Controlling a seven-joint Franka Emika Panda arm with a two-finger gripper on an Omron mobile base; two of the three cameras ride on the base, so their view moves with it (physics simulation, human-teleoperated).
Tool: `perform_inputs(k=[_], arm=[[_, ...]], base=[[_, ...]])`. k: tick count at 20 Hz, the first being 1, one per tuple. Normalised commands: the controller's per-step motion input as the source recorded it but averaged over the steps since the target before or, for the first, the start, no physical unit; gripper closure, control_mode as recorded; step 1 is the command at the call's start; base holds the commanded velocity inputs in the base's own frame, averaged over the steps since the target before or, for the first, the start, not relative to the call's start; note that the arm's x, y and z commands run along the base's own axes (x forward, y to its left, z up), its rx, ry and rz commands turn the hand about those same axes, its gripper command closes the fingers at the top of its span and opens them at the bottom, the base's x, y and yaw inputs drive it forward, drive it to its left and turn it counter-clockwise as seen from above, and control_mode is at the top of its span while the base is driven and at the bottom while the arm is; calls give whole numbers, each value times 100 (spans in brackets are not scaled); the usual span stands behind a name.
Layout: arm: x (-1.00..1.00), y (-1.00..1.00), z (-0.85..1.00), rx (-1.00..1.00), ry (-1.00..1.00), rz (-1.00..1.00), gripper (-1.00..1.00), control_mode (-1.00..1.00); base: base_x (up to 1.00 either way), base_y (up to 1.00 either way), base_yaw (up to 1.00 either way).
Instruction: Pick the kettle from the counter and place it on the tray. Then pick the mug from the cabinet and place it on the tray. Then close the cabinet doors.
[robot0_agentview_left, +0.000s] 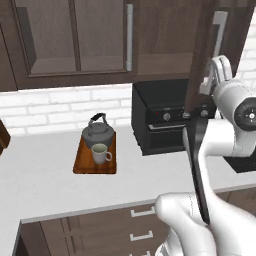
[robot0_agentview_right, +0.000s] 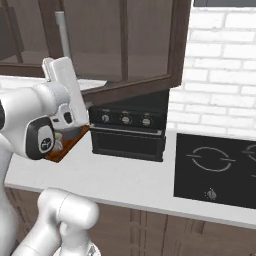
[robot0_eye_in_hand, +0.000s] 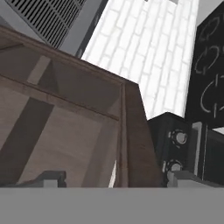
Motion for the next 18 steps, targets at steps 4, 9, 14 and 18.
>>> perform_inputs(k=[4, 9, 14, 18], arm=[[98, 28, -17, 1, 9, 13, -100, -100], [100, 14, -17, 12, 9, 12, -100, -100], [100, 0, -19, 21, 10, 8, -100, -100], [100, -2, -22, 16, 9, 2, -100, -100]], base=[[0, 0, 0], [0, 0, 0], [0, 0, 0], [0, 0, 0]])
